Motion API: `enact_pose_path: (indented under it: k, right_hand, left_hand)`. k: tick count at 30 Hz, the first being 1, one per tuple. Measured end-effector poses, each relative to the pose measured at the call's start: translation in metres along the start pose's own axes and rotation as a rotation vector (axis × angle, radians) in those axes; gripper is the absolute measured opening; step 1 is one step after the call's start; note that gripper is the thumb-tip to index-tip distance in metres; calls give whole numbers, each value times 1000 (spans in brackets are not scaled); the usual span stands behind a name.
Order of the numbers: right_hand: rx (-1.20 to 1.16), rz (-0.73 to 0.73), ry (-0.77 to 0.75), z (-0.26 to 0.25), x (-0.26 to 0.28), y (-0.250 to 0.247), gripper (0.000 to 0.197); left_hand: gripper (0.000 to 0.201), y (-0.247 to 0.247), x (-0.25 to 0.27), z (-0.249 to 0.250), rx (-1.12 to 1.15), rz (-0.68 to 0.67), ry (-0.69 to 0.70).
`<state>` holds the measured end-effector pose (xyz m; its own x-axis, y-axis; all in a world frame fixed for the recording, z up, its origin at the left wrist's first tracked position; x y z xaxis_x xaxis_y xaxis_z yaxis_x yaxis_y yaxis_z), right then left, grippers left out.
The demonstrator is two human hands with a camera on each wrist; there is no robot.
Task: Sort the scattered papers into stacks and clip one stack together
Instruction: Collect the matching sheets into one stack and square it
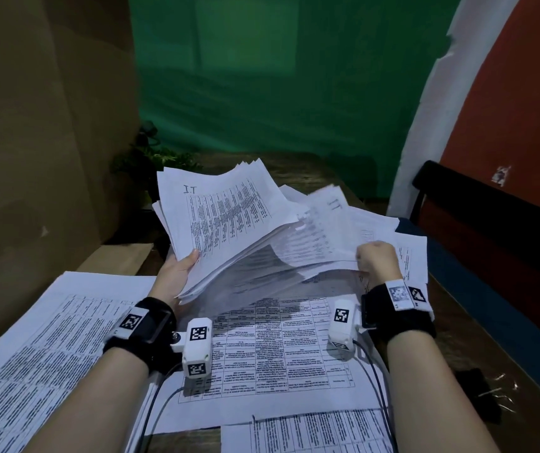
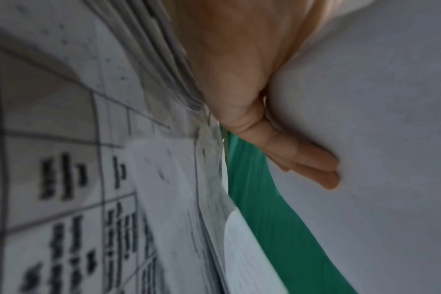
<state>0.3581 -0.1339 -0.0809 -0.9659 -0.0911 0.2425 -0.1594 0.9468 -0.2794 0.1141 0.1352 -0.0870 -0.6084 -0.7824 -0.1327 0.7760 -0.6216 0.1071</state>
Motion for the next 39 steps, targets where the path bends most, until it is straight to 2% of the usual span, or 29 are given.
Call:
enact_pose_path:
  k: [2,4,6,8,9,11,13,15,16,18,21,23,25,28,31,35,39]
  right_hand:
    - [89,1,-14,-5,6,-11,9]
    - [135,-152,60,1,17,-10,6]
    - [13,-308,202,10,28,0,12]
    - [-75,-355,225,13,29,13,10]
    - [-43,-344,201,14,25,18,6]
    - [7,-294,148,11,19,23,12]
    - [9,-183,51,8,7,18,3]
    - [-60,-37,-21,6,-7,10,27]
    - [-101,11,-34,2,-3,6,29]
    - [-164,101,-50,-6,11,-2,10]
    - [-217,216,-97,-9,18,-9,2]
    - [-290,240,-124,-11,19,-11,12]
    - [-309,150,-114,-15,27,-6,19]
    - [-369,-97,-37,-18,49,11,8]
    - [-449,-369,104,-12,72,39,19]
    - [-271,-508,103,-8,80,73,28]
    - [-118,-781,158,-1,99,97,22]
  left_hand:
    - [40,-1,2,1,3,-14,-7]
    - [39,0,4,2,-2,-25,-23]
    - [39,1,5,3,-5,-25,-36]
    - [39,2,5,2,-5,-30,-53]
    - [39,3,5,2,-8,-31,-58]
    - [35,4,8,4,-15,-13,-56]
    - [34,6,10,5,-23,0,-71]
    - [33,7,10,4,-27,15,-88]
    - [31,8,11,4,-40,28,-95]
    - [24,11,11,2,-32,22,-127]
    - [26,15,12,0,-26,5,-184]
    - [30,15,10,-5,-34,-13,-238]
    - [29,13,12,-13,-14,8,-269]
    - [27,15,16,-17,44,-25,-332]
    - [26,14,14,-20,70,-62,-364]
    - [24,20,19,-12,186,-50,-334]
    - [35,19,17,-15,215,-68,-358]
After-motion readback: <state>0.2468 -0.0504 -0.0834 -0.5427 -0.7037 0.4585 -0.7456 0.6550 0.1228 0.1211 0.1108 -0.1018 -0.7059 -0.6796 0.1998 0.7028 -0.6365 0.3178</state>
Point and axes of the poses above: each hand's wrist, its own x-axis away from the middle knuckle, its own y-axis out of the palm, z = x × y, the point moved 3 cm from there along -x, towards the middle knuckle, and after that the axes turned 8 degrees about y, right-handed, at the moved point
